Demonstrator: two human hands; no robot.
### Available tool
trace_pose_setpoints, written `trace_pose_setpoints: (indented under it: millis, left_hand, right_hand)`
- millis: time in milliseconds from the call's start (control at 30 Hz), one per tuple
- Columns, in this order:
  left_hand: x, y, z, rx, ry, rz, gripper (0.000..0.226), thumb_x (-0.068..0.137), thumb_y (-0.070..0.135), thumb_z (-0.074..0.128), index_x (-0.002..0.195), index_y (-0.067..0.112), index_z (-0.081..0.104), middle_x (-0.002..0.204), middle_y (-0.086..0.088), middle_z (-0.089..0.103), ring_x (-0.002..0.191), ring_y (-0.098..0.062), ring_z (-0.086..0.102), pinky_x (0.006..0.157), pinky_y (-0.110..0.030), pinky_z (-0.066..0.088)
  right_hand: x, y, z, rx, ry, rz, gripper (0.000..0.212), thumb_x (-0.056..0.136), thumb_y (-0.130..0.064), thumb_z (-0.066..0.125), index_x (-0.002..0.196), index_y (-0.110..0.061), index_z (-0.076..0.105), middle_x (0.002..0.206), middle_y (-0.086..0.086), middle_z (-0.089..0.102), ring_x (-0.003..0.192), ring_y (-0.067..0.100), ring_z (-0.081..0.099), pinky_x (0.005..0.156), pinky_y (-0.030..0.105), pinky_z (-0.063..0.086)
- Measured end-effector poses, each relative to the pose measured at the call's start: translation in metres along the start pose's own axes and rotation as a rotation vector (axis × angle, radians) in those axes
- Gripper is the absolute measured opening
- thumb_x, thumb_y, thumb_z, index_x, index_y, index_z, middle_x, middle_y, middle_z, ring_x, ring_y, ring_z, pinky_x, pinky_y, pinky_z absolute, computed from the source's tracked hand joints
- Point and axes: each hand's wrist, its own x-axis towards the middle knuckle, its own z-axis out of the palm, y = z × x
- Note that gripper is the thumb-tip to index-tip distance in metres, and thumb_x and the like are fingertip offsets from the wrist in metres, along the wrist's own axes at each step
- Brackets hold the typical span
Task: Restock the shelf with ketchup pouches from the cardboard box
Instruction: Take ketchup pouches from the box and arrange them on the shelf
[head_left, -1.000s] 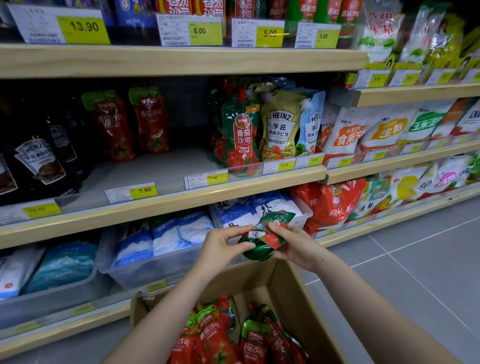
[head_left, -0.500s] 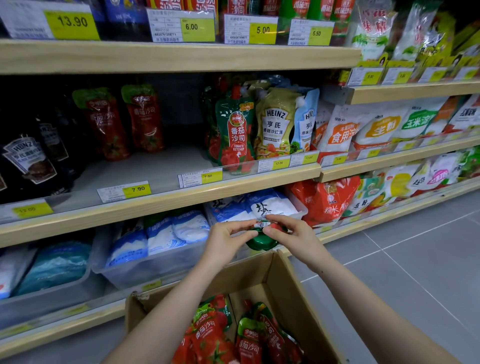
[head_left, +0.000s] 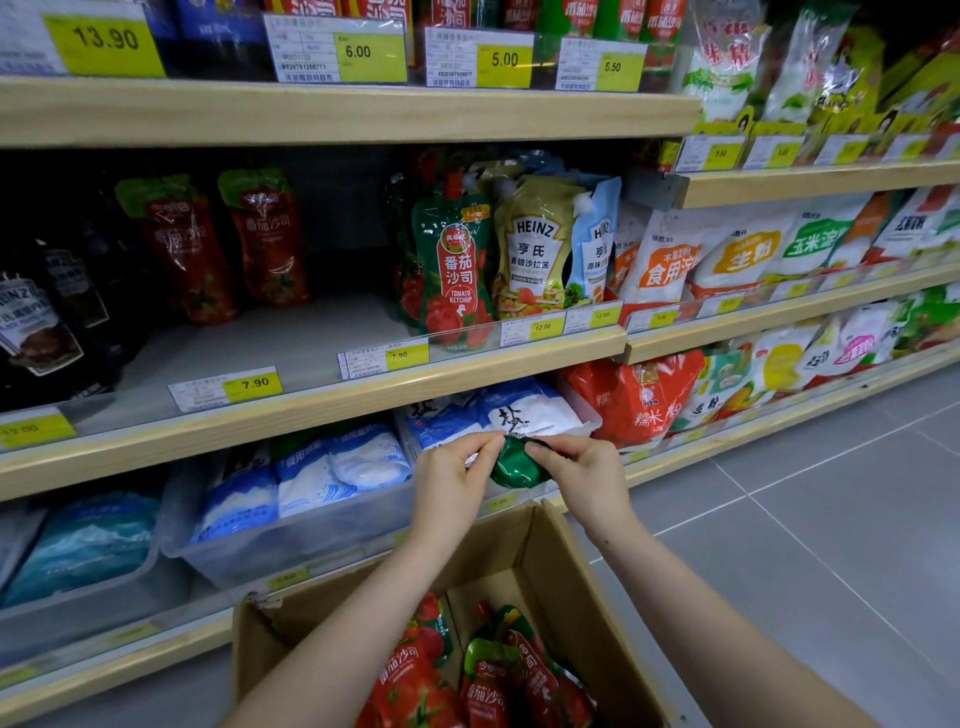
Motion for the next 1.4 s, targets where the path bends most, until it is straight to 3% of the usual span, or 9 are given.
trace_pose_setpoints:
  millis: [167, 300, 500, 667, 867, 967, 1033, 1233, 1400]
  left_hand:
    - [0.007, -0.002, 0.002, 0.101, -0.049, 0.049, 0.01, 0.081, 0.016, 0.069, 0.088, 0.02, 0.075, 0.079, 0.014, 0.07, 0.074, 0.008, 0.061, 0.068, -0.001, 0.043]
    - [0.009, -0.001, 0.006, 0.205, -0.056, 0.119, 0.009, 0.081, 0.012, 0.069, 0.087, 0.014, 0.074, 0.082, 0.002, 0.073, 0.076, -0.009, 0.065, 0.071, -0.017, 0.049]
    - [0.007, -0.005, -0.005, 0.115, -0.134, 0.032, 0.015, 0.082, 0.011, 0.068, 0.094, 0.017, 0.074, 0.087, 0.01, 0.069, 0.075, 0.008, 0.058, 0.071, -0.001, 0.043]
    - [0.009, 0.003, 0.001, 0.199, -0.081, -0.01, 0.015, 0.084, 0.009, 0.062, 0.093, 0.015, 0.074, 0.088, 0.0, 0.073, 0.078, -0.011, 0.065, 0.073, -0.024, 0.052]
    - [0.016, 0.004, -0.008, -0.063, 0.001, -0.125, 0.018, 0.082, 0.005, 0.066, 0.081, 0.022, 0.072, 0.074, 0.012, 0.069, 0.072, 0.002, 0.065, 0.067, -0.01, 0.05]
    - [0.024, 0.012, -0.008, -0.203, 0.018, -0.153, 0.02, 0.082, 0.005, 0.067, 0.077, 0.024, 0.071, 0.073, 0.011, 0.071, 0.07, 0.0, 0.067, 0.064, -0.013, 0.052]
    - [0.025, 0.017, -0.004, -0.293, -0.027, -0.177, 0.021, 0.083, 0.004, 0.065, 0.077, 0.024, 0.07, 0.075, 0.011, 0.071, 0.073, -0.003, 0.068, 0.066, -0.015, 0.053]
    - [0.024, 0.011, -0.009, -0.344, -0.283, -0.237, 0.021, 0.083, -0.004, 0.061, 0.086, 0.016, 0.064, 0.087, 0.001, 0.07, 0.081, -0.006, 0.067, 0.072, -0.019, 0.054]
    - [0.026, 0.012, -0.019, 0.009, -0.573, -0.133, 0.044, 0.072, 0.029, 0.074, 0.11, 0.037, 0.052, 0.112, 0.022, 0.058, 0.106, 0.011, 0.051, 0.085, -0.013, 0.041]
  right_hand:
    - [0.0, 0.001, -0.003, -0.032, 0.005, -0.069, 0.02, 0.081, -0.011, 0.068, 0.1, -0.004, 0.072, 0.092, 0.01, 0.074, 0.086, 0.017, 0.069, 0.085, 0.041, 0.055]
    - [0.0, 0.002, -0.002, -0.069, 0.035, -0.082, 0.021, 0.083, -0.009, 0.066, 0.103, -0.003, 0.07, 0.098, 0.012, 0.073, 0.089, 0.017, 0.067, 0.086, 0.036, 0.055]
    - [0.002, 0.004, -0.007, -0.217, -0.052, -0.127, 0.025, 0.091, -0.011, 0.055, 0.113, -0.009, 0.066, 0.101, 0.004, 0.07, 0.088, 0.013, 0.065, 0.079, 0.021, 0.053]
    - [0.0, 0.004, 0.001, -0.334, 0.099, -0.198, 0.022, 0.09, -0.011, 0.055, 0.107, -0.011, 0.069, 0.09, 0.006, 0.073, 0.071, 0.014, 0.063, 0.064, 0.023, 0.052]
    - [0.004, 0.004, -0.022, 0.01, -0.057, -0.122, 0.054, 0.076, -0.049, 0.067, 0.122, -0.022, 0.057, 0.116, -0.009, 0.062, 0.102, 0.004, 0.06, 0.084, 0.023, 0.052]
    - [0.004, 0.011, -0.026, 0.18, -0.001, 0.117, 0.064, 0.066, -0.064, 0.061, 0.109, -0.017, 0.051, 0.113, 0.01, 0.059, 0.096, 0.017, 0.064, 0.07, 0.029, 0.058]
    - [0.006, 0.009, -0.022, 0.292, -0.168, 0.304, 0.068, 0.069, -0.066, 0.054, 0.113, -0.015, 0.05, 0.112, 0.015, 0.061, 0.095, 0.022, 0.066, 0.07, 0.031, 0.058]
    - [0.017, 0.009, -0.019, 0.912, -0.396, 0.304, 0.056, 0.084, -0.038, 0.057, 0.131, -0.009, 0.046, 0.125, 0.02, 0.06, 0.115, 0.031, 0.059, 0.084, 0.038, 0.056]
    - [0.024, 0.007, -0.015, 0.666, -0.2, 0.173, 0.075, 0.07, -0.021, 0.075, 0.132, -0.019, 0.034, 0.113, 0.013, 0.065, 0.103, 0.025, 0.066, 0.086, 0.044, 0.055]
